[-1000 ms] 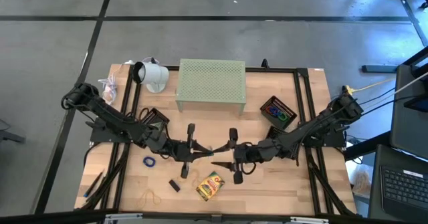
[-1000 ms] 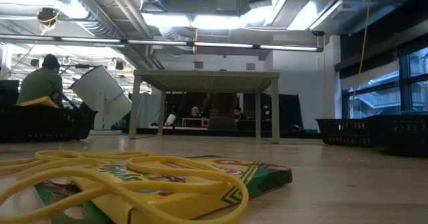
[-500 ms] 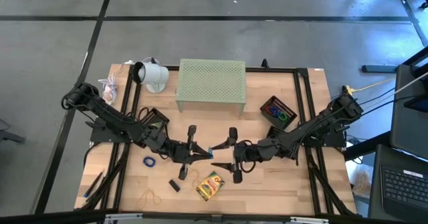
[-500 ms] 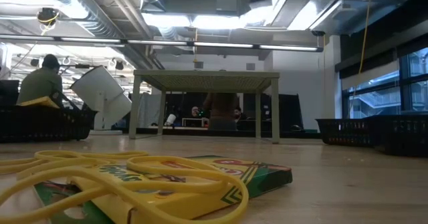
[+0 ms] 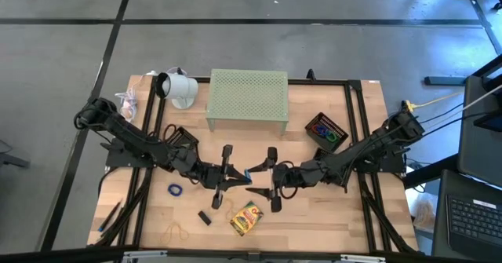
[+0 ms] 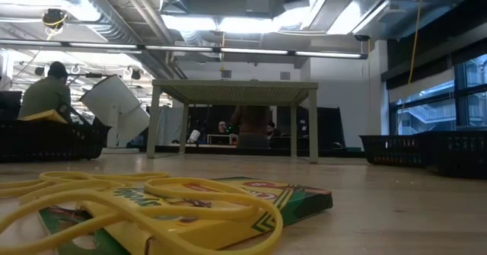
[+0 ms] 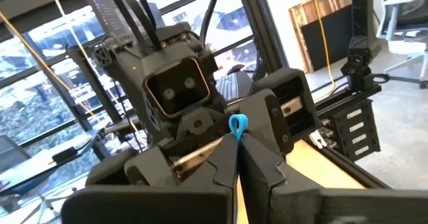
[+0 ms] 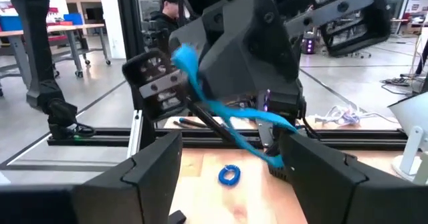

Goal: Pick & Place Office Desk Supplies
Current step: Put the blue rubber band into the bottom right black bin, then put the blue spring keychain into the top black bin

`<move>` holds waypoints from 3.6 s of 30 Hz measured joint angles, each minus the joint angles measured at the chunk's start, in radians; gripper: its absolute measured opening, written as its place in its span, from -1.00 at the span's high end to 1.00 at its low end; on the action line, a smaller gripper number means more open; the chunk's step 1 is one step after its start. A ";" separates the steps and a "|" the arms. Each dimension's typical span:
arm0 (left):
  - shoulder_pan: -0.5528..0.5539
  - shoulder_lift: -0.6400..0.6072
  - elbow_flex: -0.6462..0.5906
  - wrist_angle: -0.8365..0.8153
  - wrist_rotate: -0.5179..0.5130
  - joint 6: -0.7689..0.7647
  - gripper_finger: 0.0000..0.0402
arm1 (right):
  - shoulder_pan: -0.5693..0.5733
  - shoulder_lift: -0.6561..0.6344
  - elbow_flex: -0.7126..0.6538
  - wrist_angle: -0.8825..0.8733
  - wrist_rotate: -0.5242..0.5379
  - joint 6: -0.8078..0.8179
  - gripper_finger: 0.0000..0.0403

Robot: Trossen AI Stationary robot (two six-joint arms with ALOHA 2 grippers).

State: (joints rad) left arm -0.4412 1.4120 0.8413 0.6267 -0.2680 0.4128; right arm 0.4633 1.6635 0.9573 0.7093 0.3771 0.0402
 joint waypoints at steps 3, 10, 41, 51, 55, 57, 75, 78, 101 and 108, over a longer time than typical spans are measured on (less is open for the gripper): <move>0.000 0.000 0.000 0.007 0.000 0.001 0.98 | -0.004 0.005 0.000 0.008 0.000 -0.005 -0.27; 0.011 0.000 0.000 0.002 -0.029 0.002 0.98 | -0.012 0.007 0.000 0.016 0.000 -0.006 -0.21; 0.026 0.000 0.000 -0.021 -0.024 -0.060 0.62 | -0.011 0.007 0.000 -0.022 -0.008 0.082 0.97; -0.002 0.000 0.000 -0.379 -0.296 -0.315 0.17 | -0.010 -0.194 0.000 -0.584 0.109 0.337 0.98; -0.012 0.000 0.000 -0.561 -0.298 -0.509 0.13 | -0.007 -0.301 0.000 -0.884 0.044 0.563 0.99; -0.020 0.000 0.000 -0.650 -0.269 -0.607 0.13 | 0.001 -0.330 0.000 -1.030 -0.001 0.688 0.99; -0.136 0.000 0.000 -1.091 -0.071 -1.077 0.13 | 0.051 -0.322 -0.024 -1.886 -0.296 1.363 0.92; -0.149 0.000 0.000 -1.141 -0.061 -1.140 0.13 | 0.051 -0.322 -0.038 -1.886 -0.313 1.365 0.80; -0.343 0.000 -0.022 -1.463 0.155 -1.446 0.13 | 0.051 -0.322 -0.041 -1.878 -0.314 1.365 -0.11; -0.400 0.000 -0.119 -1.436 0.170 -1.595 0.13 | 0.051 -0.322 -0.041 -1.876 -0.314 1.365 -0.07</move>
State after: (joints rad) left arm -0.8408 1.4120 0.7224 -0.8096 -0.0980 -1.1824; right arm 0.5144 1.3411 0.9165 -1.1667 0.0631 1.4055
